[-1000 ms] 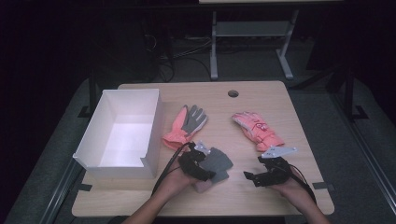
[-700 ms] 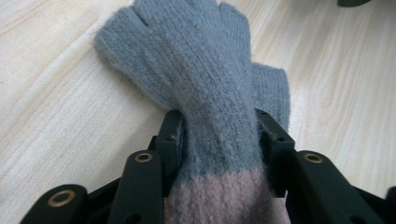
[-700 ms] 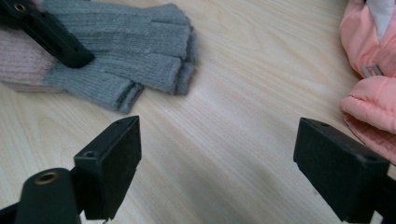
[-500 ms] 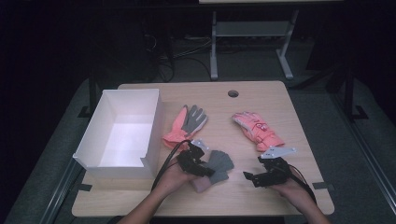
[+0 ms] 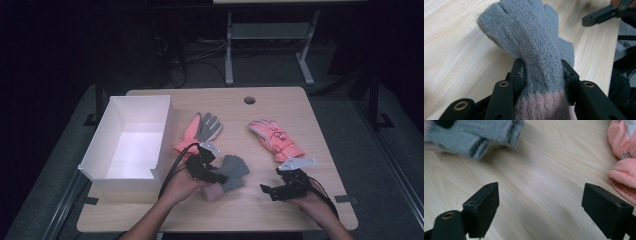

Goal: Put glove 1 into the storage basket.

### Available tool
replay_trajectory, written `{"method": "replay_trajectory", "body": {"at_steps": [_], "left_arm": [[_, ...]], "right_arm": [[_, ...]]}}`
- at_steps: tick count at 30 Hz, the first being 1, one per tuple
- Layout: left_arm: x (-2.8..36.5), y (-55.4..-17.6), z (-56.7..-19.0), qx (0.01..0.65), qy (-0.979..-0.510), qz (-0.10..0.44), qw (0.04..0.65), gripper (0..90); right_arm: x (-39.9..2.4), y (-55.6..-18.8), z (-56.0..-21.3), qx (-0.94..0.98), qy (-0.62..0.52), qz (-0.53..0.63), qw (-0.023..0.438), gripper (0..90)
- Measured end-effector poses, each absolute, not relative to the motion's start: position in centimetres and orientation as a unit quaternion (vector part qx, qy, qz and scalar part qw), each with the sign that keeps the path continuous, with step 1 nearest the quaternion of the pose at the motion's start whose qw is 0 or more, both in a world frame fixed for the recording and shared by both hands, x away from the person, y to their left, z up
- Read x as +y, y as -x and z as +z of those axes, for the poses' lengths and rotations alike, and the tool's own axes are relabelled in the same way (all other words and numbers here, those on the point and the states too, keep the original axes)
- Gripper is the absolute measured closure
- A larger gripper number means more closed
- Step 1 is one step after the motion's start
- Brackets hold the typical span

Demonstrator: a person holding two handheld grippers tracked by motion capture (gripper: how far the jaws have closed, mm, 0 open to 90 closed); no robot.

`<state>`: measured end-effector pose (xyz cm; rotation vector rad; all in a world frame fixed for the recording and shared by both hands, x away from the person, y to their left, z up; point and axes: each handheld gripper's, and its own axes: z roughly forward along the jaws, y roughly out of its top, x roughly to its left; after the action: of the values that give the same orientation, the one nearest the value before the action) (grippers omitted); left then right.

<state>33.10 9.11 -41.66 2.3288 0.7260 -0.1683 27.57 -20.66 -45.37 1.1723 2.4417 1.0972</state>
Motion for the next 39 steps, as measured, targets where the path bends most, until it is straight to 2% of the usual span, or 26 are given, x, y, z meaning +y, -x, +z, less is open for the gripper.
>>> {"method": "replay_trajectory", "body": {"at_steps": [18, 27, 39], "left_arm": [[11.4, -32.8, -35.0, 0.288, -0.884, -0.035, 0.366, 62.3], [13.6, -33.7, -32.2, 0.3, -0.877, -0.023, 0.375, 62.3], [16.9, -35.4, -29.2, 0.321, -0.864, 0.021, 0.387, 62.3]], "right_arm": [[-20.8, -27.7, -45.5, 0.827, -0.405, 0.373, 0.111, 12.7], [-20.8, -27.7, -45.7, 0.829, -0.404, 0.369, 0.111, 12.3], [-20.7, -27.6, -45.8, 0.832, -0.398, 0.371, 0.113, 12.1]]}}
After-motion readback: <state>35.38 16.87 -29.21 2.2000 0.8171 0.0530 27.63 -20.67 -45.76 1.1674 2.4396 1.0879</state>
